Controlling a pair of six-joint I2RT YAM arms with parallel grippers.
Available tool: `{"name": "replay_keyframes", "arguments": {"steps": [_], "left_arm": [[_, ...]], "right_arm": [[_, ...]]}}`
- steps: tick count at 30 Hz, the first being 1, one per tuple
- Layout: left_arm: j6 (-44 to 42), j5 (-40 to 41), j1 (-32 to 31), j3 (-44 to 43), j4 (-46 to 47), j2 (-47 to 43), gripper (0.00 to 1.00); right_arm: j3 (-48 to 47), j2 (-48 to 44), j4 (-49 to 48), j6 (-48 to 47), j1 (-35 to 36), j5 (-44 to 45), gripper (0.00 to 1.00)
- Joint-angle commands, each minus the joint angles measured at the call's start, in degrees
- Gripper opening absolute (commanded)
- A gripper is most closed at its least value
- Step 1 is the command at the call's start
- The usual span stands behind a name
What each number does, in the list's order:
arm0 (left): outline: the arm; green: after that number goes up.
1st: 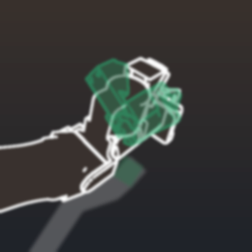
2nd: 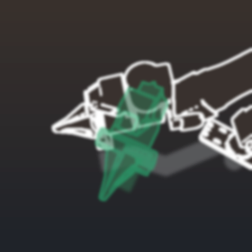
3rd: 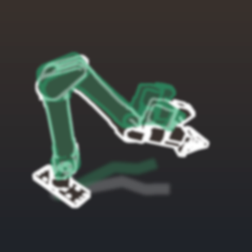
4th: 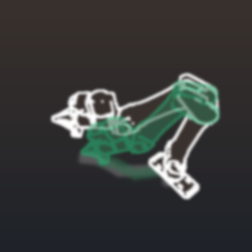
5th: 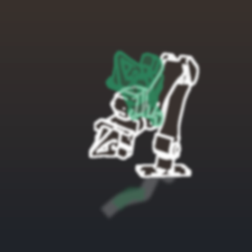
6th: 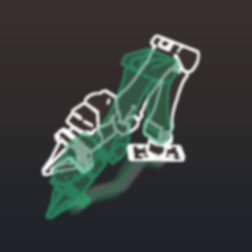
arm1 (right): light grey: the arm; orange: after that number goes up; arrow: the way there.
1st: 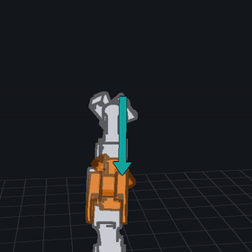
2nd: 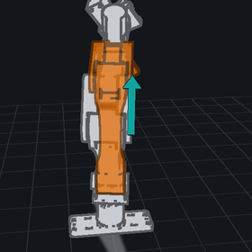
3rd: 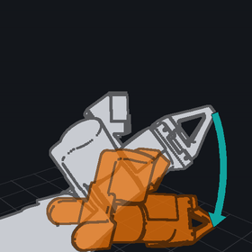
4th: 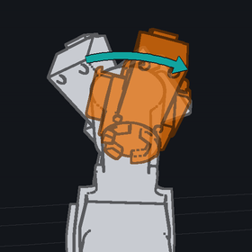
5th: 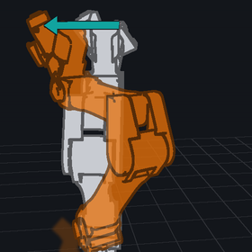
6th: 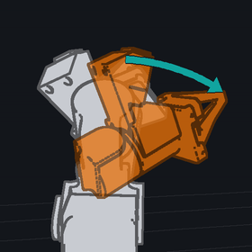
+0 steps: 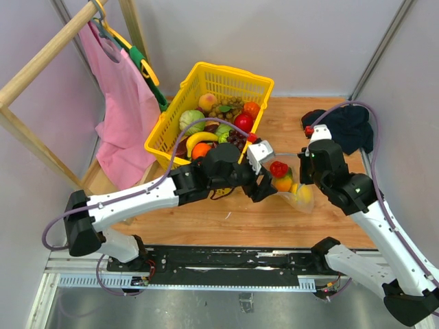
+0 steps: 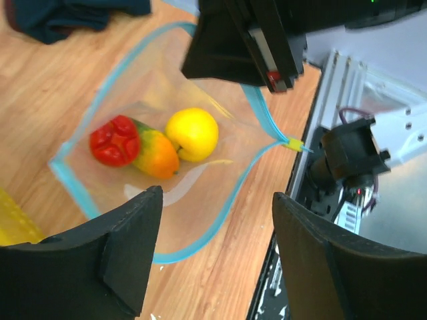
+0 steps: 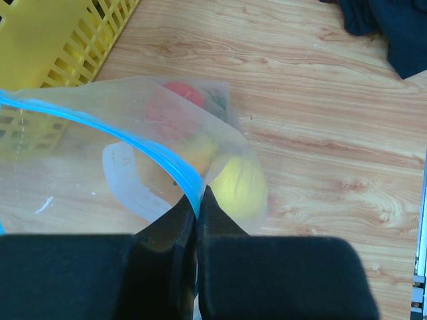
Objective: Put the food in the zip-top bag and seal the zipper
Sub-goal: Pick up the fake fruit from the bin.
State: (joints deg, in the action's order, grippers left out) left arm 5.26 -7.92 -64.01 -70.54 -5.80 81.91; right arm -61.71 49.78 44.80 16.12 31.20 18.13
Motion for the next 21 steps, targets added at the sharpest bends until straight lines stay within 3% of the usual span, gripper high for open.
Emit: {"name": "replay_keyframes", "arguments": {"steps": [1, 10, 17, 21], "left_arm": [[1.6, 10.5, 0.5, -3.6, -4.3, -4.6, 0.75], [5.0, 24.4, 6.9, -7.5, -19.3, -6.9, 0.84], [7.0, 28.1, 14.9, -8.0, -26.7, -7.8, 0.88], [7.9, 26.0, 20.1, -8.2, -30.2, -7.0, 0.88]], "right_arm": [[-0.2, -0.9, -0.9, 0.3, -0.7, 1.8, 0.01], [0.0, -1.4, -0.8, -0.1, -0.7, 2.7, 0.01], [0.1, -1.8, -0.5, -0.2, -0.7, 3.1, 0.01], [0.0, -1.7, -0.5, -0.3, -0.7, 2.8, 0.01]]}}
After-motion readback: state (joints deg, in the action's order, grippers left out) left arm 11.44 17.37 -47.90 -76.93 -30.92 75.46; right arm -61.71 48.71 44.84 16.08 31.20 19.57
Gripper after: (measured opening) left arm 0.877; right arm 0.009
